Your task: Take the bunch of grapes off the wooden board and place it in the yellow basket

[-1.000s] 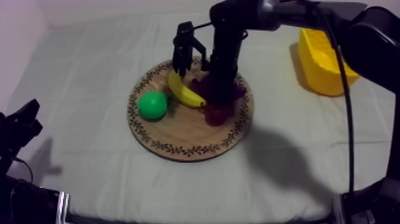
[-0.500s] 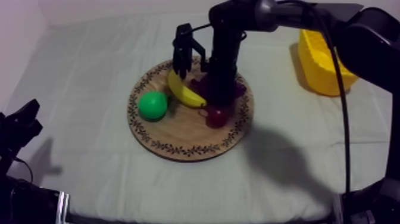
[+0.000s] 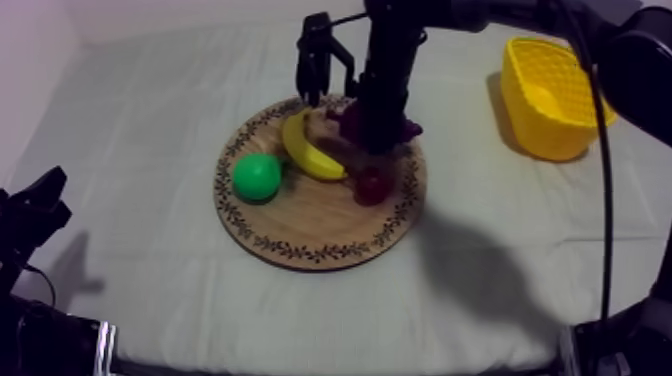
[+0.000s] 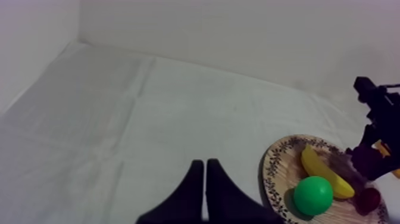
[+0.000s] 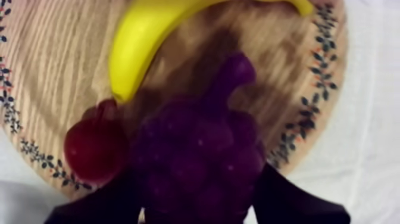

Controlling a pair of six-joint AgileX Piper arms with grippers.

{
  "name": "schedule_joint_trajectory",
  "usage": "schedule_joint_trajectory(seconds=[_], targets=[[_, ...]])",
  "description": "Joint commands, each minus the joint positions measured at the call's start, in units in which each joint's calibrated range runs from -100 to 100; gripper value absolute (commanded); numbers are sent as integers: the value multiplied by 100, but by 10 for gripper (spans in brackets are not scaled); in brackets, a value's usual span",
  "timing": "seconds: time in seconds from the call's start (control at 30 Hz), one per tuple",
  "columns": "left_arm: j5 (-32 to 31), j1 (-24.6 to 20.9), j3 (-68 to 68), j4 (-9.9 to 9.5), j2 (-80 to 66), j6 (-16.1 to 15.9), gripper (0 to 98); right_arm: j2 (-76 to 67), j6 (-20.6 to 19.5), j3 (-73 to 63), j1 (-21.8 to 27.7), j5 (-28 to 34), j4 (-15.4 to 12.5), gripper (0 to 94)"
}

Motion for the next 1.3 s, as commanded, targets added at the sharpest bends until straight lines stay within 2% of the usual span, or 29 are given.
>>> schedule_joint_trajectory(seconds=[0.0,0.7,1.27], targets=[[-1,0,-2,-2,0,1,1,-177,-71,25,27,-43,47,336],[-1,0,-2,-2,0,1,1,-1835,-568,492,453,148,215,340],[-1,0,-2,-2,0,1,1,-2805,-1105,602,1097,81,447,341]])
